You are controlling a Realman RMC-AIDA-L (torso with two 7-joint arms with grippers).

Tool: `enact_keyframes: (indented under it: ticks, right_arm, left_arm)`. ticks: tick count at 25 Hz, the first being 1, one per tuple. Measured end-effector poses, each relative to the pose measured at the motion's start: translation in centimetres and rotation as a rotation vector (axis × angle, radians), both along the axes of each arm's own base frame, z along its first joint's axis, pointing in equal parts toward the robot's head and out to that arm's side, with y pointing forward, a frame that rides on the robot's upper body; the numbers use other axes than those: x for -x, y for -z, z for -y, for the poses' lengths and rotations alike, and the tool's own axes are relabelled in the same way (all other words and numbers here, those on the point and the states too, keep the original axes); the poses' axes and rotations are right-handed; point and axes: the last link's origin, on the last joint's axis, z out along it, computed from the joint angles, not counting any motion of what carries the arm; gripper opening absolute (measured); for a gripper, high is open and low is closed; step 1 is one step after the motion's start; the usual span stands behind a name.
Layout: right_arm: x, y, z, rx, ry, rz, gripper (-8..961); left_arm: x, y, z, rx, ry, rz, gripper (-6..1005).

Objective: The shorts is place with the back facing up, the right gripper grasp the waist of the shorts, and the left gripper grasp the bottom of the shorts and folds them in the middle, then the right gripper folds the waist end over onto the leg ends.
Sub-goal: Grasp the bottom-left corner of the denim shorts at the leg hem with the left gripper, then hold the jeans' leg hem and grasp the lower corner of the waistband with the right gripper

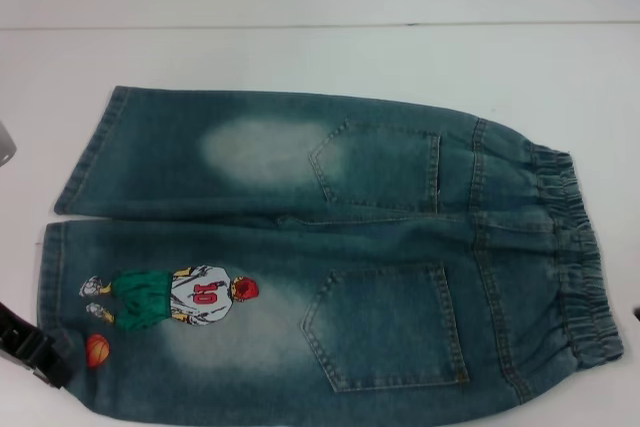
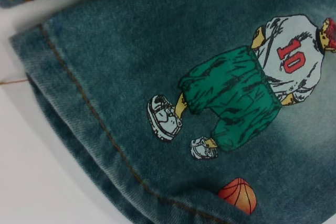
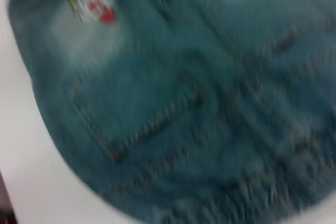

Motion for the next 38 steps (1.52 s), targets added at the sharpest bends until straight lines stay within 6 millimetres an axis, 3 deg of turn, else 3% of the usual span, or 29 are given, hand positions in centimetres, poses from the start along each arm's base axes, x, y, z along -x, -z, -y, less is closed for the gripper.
enact_keyframes:
  ticks: [7, 27, 38]
  right_arm:
    - [0.3, 1.6, -0.2, 0.121, 0.118, 0.154, 908]
    - [-0.1, 6.2, 0.0, 0.251, 0.048, 0.077, 875]
    - [-0.4, 6.4, 0.0, 0.227, -0.016, 0.048, 857]
  left_arm:
    - [-0.1, 0.4, -0.1, 0.016, 0.017, -0.015, 50]
    - [-0.2, 1.0, 0.1, 0.039, 0.025, -0.024, 51]
    - [-0.4, 1.3, 0.2, 0.049, 0.025, -0.028, 51]
